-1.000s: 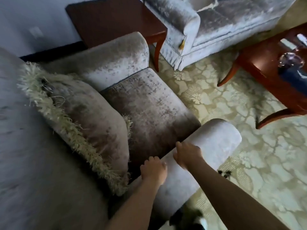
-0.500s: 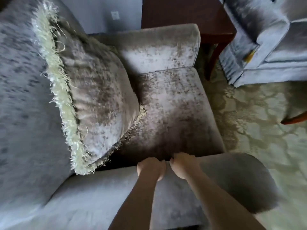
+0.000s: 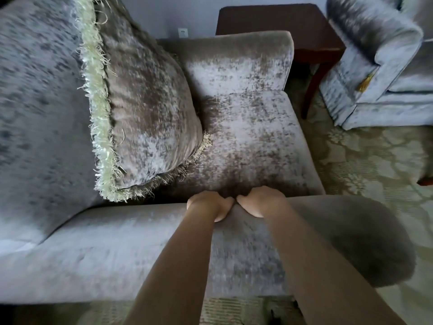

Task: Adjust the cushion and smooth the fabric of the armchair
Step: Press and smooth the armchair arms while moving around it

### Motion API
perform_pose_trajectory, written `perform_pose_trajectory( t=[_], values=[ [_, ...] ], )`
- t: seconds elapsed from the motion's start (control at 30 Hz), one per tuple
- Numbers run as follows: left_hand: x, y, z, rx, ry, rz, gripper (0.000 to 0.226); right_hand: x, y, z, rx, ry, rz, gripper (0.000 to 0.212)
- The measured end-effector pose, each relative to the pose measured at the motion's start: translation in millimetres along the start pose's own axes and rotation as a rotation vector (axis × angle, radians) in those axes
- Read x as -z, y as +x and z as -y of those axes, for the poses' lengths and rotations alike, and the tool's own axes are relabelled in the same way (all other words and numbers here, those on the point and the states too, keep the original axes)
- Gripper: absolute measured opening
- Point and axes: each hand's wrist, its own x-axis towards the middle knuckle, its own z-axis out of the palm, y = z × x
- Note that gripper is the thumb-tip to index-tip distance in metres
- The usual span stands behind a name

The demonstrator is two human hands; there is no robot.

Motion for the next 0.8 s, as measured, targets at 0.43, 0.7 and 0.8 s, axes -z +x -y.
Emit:
perform_pose_trajectory(
  t=[0.43,0.7,0.8],
  values=[
    [-47.1,-51.9,8.4,-0.119,0.190,0.096,0.067,-47.5,-85.1,-4.2,-0.026,0.063,0.142,0.054],
    [-17.4,-23.7,132.7,0.097,0.023,0.053,0.076,-52.3,-106.3,0.1,-0.051,0.014,0.003,0.052],
    [-5.8,-14.8,178.6,0.164,-0.005,0.048,0.071,-45.4,-106.3,21.0,-0.128,-0.040,0.002,0.035]
  ],
)
